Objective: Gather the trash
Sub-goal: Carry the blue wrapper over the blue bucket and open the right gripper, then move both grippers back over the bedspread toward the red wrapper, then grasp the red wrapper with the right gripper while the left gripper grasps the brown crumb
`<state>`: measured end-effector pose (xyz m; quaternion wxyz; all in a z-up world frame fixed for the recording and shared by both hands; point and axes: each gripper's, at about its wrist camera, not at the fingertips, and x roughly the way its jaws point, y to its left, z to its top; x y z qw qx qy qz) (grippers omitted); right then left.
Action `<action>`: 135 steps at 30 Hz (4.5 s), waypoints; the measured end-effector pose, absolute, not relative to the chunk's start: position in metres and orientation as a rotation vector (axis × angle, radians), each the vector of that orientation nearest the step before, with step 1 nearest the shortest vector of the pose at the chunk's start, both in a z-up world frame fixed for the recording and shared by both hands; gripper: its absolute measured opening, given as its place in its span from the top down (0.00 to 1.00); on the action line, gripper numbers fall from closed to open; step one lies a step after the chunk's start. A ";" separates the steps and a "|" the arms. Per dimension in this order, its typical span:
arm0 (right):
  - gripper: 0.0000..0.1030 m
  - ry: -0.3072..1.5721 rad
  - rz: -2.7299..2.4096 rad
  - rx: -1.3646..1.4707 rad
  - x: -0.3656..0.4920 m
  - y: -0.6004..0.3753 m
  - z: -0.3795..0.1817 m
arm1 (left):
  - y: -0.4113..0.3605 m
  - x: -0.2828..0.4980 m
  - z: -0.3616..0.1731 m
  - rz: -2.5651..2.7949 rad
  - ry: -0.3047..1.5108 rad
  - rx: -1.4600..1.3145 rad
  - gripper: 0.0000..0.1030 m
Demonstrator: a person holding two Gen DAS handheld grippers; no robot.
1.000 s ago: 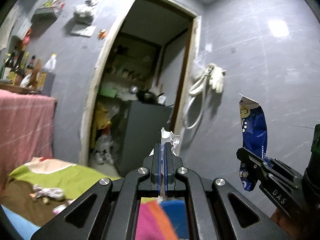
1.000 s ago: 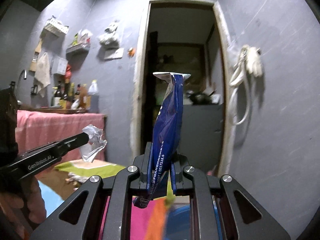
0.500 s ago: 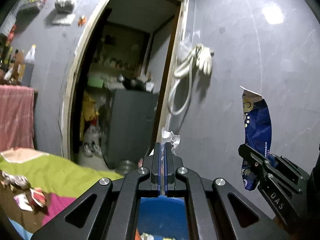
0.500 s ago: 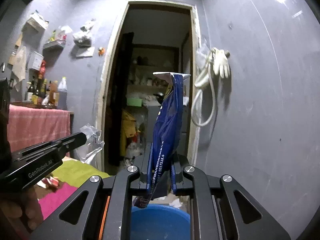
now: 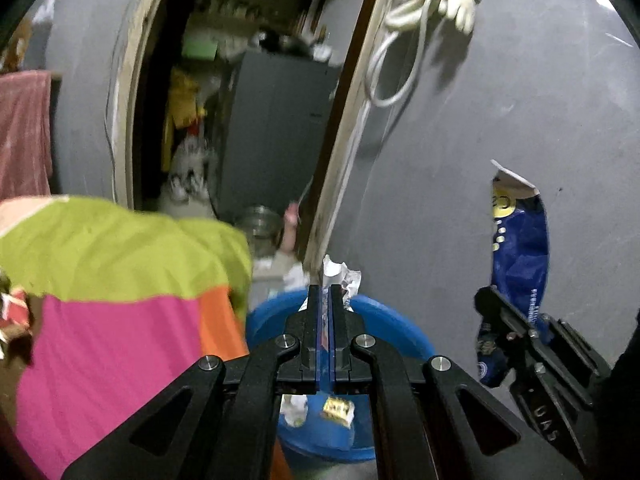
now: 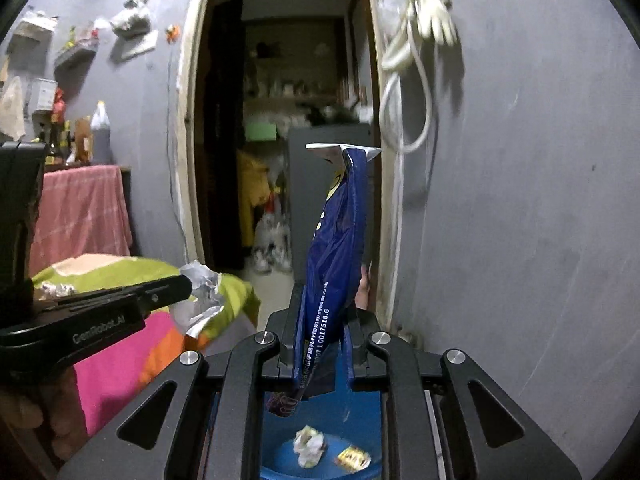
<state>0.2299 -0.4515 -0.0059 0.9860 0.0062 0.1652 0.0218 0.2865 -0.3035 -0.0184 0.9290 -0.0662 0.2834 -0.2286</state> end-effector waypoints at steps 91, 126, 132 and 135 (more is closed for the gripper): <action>0.23 0.518 0.537 -0.099 0.286 -0.181 -0.016 | 0.075 0.262 -0.039 -0.092 0.667 -0.171 0.21; 0.65 0.871 0.643 -0.136 0.331 -0.150 -0.063 | 0.064 0.299 -0.063 -0.154 0.858 -0.152 0.78; 0.66 0.866 0.639 -0.149 0.324 -0.150 -0.063 | 0.059 0.273 -0.057 -0.151 0.833 -0.189 0.78; 0.66 0.847 0.632 -0.129 0.317 -0.155 -0.061 | 0.054 0.259 -0.053 -0.153 0.824 -0.193 0.78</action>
